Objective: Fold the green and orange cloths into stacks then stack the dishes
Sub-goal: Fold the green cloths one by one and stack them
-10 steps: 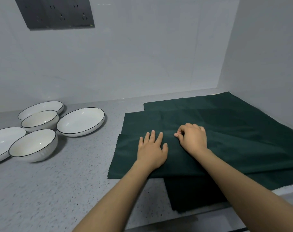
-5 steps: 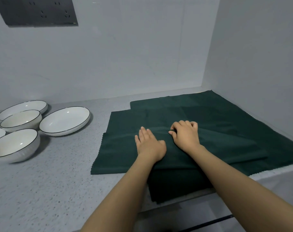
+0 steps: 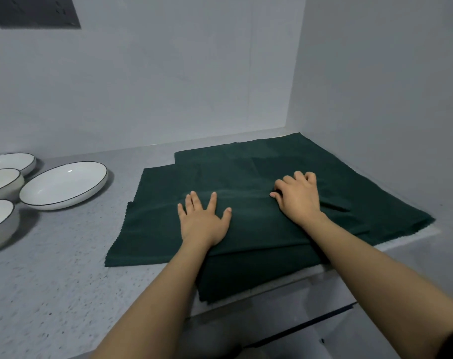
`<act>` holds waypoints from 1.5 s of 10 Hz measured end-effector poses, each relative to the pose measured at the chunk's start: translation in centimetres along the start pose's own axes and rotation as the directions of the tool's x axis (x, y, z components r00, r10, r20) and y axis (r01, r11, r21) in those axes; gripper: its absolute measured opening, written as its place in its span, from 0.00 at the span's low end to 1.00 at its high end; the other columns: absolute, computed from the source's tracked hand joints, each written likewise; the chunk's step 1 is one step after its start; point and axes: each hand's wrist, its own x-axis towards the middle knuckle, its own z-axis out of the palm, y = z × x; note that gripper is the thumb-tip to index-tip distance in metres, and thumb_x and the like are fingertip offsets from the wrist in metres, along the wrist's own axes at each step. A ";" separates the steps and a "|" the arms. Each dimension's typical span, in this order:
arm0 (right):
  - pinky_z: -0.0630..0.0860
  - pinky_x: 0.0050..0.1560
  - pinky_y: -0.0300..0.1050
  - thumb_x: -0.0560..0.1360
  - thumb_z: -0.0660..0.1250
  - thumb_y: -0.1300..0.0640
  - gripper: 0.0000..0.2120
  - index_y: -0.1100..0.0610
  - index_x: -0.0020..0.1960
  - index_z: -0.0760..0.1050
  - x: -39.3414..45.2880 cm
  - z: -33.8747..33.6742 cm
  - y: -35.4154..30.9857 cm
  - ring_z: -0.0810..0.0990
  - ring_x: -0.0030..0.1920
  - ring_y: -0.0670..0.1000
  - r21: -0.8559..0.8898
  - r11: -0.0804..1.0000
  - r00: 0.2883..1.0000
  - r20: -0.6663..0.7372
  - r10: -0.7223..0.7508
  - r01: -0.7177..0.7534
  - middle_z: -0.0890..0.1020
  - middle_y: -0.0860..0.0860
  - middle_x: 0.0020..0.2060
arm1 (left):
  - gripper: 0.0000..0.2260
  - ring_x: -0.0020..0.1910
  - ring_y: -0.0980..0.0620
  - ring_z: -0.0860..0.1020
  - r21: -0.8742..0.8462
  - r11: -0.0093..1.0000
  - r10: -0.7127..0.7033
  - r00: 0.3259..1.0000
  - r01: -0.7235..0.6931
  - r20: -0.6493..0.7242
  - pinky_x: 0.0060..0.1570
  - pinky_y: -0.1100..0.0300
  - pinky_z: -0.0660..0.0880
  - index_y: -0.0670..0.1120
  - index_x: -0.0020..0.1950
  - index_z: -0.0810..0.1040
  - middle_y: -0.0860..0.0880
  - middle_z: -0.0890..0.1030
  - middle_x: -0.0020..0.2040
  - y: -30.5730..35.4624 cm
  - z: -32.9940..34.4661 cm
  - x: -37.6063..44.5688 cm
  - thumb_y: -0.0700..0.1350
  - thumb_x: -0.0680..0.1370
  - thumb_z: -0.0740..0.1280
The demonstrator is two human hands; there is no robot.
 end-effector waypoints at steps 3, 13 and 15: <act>0.47 0.69 0.56 0.79 0.58 0.51 0.12 0.54 0.56 0.76 -0.6 0.5 3.8 0.67 0.61 0.57 -0.069 0.970 0.960 0.148 0.239 -0.231 0.76 0.53 0.53 | 0.30 0.77 0.43 0.40 -0.009 1.000 -0.003 1.000 0.003 -0.014 0.74 0.45 0.40 0.56 0.78 0.43 0.39 0.41 0.78 -0.1 0.1 0.0 0.66 0.78 0.41; 0.41 0.75 0.52 0.80 0.39 0.39 0.28 0.47 0.77 0.42 -4.8 -1.1 3.0 0.43 0.77 0.52 0.101 0.878 0.735 0.596 0.323 -0.468 0.45 0.50 0.77 | 0.23 0.77 0.52 0.42 -0.046 0.991 0.123 0.992 -0.123 -0.005 0.73 0.42 0.38 0.58 0.78 0.46 0.53 0.44 0.79 -0.3 0.1 -0.3 0.55 0.82 0.42; 0.40 0.75 0.52 0.82 0.41 0.45 0.27 0.52 0.78 0.45 -5.0 -2.4 1.8 0.44 0.77 0.54 0.103 0.884 0.777 0.529 0.340 -0.457 0.48 0.55 0.77 | 0.23 0.77 0.50 0.40 -0.052 0.988 0.147 0.988 -0.145 0.040 0.72 0.40 0.37 0.57 0.78 0.45 0.52 0.43 0.79 -0.2 -0.4 -0.6 0.55 0.82 0.42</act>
